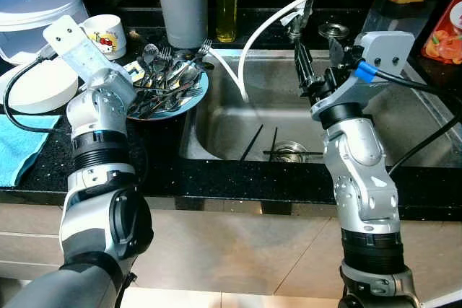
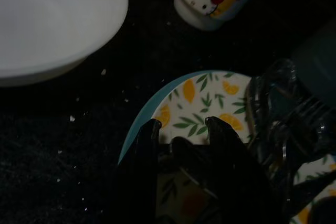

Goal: Kitchen organization

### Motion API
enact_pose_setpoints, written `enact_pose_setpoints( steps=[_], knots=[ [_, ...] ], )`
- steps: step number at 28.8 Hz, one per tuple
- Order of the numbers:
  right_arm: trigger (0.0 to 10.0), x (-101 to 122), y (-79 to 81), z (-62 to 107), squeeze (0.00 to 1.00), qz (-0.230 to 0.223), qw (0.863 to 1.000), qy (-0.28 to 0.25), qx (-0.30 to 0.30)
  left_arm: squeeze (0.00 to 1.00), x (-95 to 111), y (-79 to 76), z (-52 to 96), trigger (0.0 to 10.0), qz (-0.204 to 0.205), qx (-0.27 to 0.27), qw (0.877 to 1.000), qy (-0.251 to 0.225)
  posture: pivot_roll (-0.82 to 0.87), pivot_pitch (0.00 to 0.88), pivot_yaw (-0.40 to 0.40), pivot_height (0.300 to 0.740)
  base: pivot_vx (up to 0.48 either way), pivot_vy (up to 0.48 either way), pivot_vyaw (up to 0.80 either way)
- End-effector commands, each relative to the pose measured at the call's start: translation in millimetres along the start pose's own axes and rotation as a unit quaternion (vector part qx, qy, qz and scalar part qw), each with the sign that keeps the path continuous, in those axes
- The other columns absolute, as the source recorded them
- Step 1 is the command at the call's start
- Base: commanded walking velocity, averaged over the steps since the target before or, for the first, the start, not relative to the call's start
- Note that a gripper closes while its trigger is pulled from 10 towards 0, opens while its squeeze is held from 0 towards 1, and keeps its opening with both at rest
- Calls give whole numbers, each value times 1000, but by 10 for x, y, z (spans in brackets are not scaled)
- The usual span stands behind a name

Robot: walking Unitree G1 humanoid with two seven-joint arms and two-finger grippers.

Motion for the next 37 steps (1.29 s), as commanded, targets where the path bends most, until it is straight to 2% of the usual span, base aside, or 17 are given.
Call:
enact_pose_setpoints(
  steps=[1, 8, 14, 15, 17, 25, 30, 31, 33, 34, 37],
  knots=[
    [10000, -3, 31, -25, 0, -1, 1000, 0, 5, 0, -134, 34, -48, 10000, 11, 0, 1000, 28, 87, 65, 49, 740, 0, 0, 0],
    [10000, 9, 36, -26, 0, 0, 1000, -1, 7, 0, -134, 38, -91, 10000, 31, -9, 999, 30, 82, 58, 48, 740, 0, 0, 0],
    [10000, 12, 47, -29, 0, 0, 1000, -1, 9, 0, -124, -14, -112, 10000, 50, -41, 997, 32, 82, 57, 45, 740, 0, 0, 0],
    [10000, 12, 47, -28, 0, 0, 1000, -1, 9, 0, -122, -26, -116, 9294, 54, -47, 997, 32, 82, 55, 44, 740, 0, 0, 0],
    [10000, 12, 48, -26, 0, 0, 1000, -1, 10, 0, -123, -36, -125, 0, 57, -52, 996, 34, 81, 55, 45, 740, 0, 0, 0],
    [10000, 13, 47, -24, 0, 0, 1000, -1, 9, 0, -84, -37, -126, 0, 54, -52, 997, 20, 80, 60, 46, 740, 0, 0, 0],
    [10000, 11, 45, -23, 0, 0, 1000, -1, 8, 0, 86, -19, -114, 0, 27, -44, 998, -28, 81, 63, 44, 740, 0, 0, 0],
    [10000, 11, 44, -25, 0, -1, 1000, -1, 8, 0, 156, -35, -99, 4941, 20, -47, 998, -45, 81, 66, 44, 740, 0, 0, 0],
    [10000, 11, 44, -26, 0, -1, 1000, -1, 8, 0, 204, -45, -89, 4941, 16, -49, 997, -56, 81, 66, 44, 740, 0, 0, 0],
    [10000, 11, 44, -27, 0, -1, 1000, -1, 8, 0, 277, -57, -71, 10000, 3, -49, 996, -78, 82, 66, 44, 740, 0, 0, 0],
    [10000, 11, 42, -27, 0, -1, 1000, -1, 7, 0, 444, -118, -17, 10000, -21, -65, 989, -132, 82, 66, 44, 740, 0, 0, 0]
  ],
)
Point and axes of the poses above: a point about 5 cm out from each wrist's last joint towards the gripper, its own z axis pointing back from the gripper into the wrist, its own x axis along the axis of the wrist's last joint, y = z × x, the point moved 3 cm from there along -z, pointing out of the wrist towards the gripper, and after that the axes turned 15 degrees about -z, right-handed, at the moved point
